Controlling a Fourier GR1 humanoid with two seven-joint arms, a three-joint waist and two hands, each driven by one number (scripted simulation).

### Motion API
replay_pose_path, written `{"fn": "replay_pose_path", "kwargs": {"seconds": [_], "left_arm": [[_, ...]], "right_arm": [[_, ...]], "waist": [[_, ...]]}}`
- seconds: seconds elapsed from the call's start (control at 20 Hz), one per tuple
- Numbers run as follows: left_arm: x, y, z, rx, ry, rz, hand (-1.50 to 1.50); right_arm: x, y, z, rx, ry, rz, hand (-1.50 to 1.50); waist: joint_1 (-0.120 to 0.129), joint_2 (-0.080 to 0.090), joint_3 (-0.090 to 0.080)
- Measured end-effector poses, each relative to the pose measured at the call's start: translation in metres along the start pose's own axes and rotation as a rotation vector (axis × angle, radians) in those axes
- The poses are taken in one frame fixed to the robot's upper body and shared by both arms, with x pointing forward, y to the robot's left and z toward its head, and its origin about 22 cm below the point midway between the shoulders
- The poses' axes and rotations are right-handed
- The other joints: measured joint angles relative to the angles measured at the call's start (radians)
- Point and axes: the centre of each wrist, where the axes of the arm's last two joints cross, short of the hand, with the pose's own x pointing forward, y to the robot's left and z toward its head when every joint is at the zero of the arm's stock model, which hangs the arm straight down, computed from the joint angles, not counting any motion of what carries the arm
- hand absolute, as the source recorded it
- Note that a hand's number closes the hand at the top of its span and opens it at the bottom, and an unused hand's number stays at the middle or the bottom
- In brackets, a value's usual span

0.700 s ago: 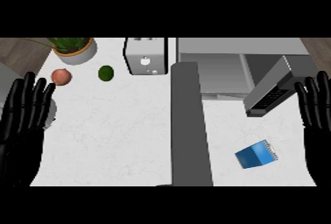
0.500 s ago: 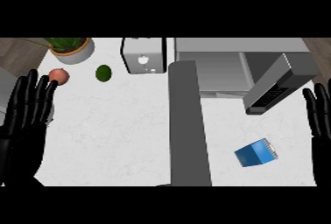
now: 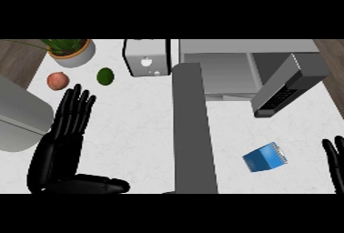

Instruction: Pick up the milk, place it into the microwave and close the microwave

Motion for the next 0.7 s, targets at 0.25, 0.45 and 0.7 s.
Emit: {"fn": "replay_pose_path", "kwargs": {"seconds": [0.25,0.45,0.7], "left_arm": [[-0.015,-0.019,0.013,-0.002,0.018,0.025,-1.5],[-0.022,-0.036,0.027,0.002,0.018,0.036,-1.5],[-0.024,-0.052,0.042,0.006,0.015,0.038,-1.5]], "right_arm": [[-0.009,-0.006,0.036,-0.008,0.038,0.007,-1.5],[-0.019,-0.014,0.057,-0.017,0.07,0.031,-1.5],[-0.046,-0.017,0.078,-0.032,0.09,0.039,-1.5]], "waist": [[0.0,0.0,0.0],[0.002,0.0,0.0],[0.006,0.0,0.0]]}}
